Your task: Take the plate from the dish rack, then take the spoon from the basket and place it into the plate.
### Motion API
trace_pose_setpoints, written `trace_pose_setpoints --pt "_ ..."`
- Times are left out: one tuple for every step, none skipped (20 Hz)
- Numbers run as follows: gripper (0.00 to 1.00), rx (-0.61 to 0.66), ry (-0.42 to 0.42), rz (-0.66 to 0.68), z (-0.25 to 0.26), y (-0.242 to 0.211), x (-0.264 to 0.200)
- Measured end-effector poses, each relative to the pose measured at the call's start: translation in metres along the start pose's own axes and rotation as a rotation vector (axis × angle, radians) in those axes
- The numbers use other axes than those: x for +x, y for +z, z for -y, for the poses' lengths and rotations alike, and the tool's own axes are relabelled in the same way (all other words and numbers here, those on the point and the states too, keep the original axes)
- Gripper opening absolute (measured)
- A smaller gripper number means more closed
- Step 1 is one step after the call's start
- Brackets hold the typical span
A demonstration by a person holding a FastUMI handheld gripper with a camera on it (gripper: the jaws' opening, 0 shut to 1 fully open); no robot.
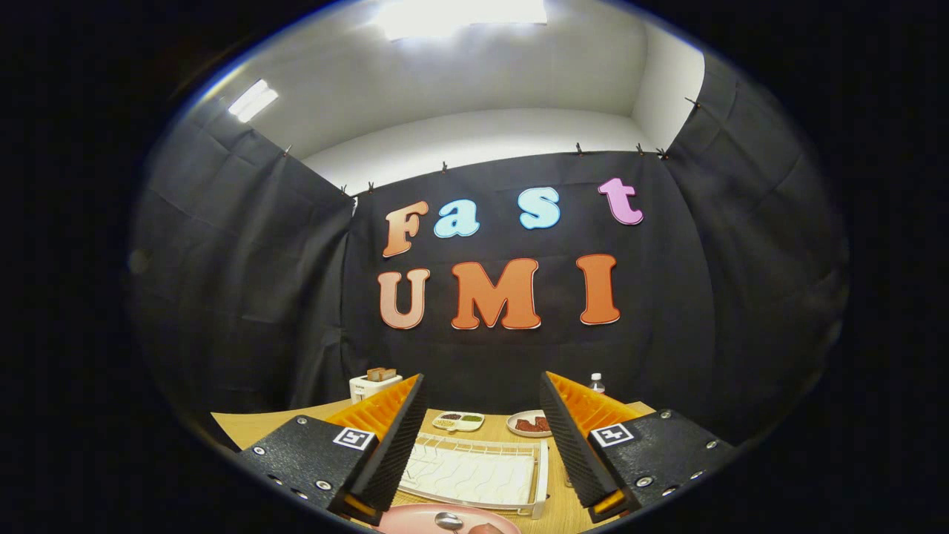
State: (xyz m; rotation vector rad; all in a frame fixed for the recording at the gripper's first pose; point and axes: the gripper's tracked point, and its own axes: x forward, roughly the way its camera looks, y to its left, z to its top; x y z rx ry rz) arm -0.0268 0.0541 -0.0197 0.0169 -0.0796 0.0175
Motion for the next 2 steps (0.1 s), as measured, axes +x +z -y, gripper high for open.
trace_pose_setpoints --pt "0.9 0.002 0.003 -0.003 -0.0009 -0.0014 0.001" --pt "0.9 0.0 0.001 -0.004 -0.0001 -0.0028 0.0022"
